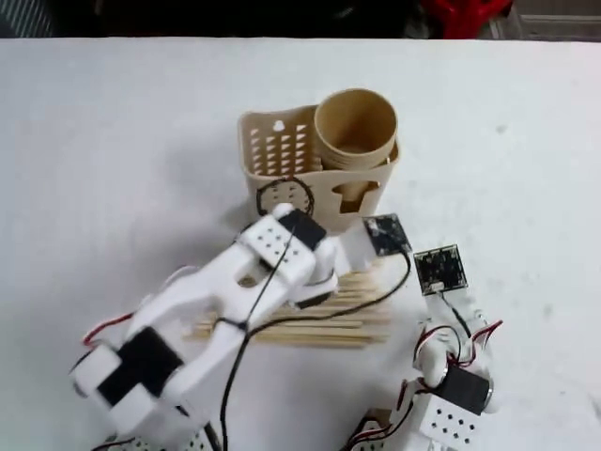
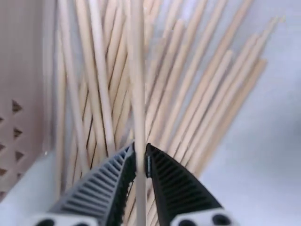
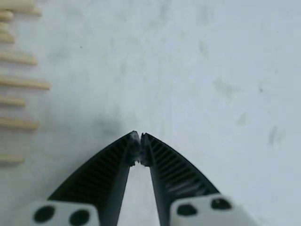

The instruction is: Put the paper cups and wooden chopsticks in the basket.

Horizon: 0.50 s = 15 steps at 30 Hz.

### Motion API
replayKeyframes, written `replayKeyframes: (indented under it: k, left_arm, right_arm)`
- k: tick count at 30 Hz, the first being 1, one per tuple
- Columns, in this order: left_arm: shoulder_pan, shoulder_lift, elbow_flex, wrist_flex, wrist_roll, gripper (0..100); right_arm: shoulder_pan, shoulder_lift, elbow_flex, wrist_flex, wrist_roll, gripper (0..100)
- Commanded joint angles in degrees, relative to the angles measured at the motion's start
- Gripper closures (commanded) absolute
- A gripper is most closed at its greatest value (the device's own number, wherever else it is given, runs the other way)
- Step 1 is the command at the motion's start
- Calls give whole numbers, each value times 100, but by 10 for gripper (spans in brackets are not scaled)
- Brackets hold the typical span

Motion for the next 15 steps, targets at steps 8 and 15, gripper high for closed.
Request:
replayKeyframes:
  k: [8, 15]
  left_arm:
    - [-66, -4048, -1371, 993, 211, 976]
    - [-804, -4180, -2488, -888, 1459, 976]
  right_arm:
    - [-66, -57, 35, 4, 62, 981]
    - [-66, -57, 35, 4, 62, 981]
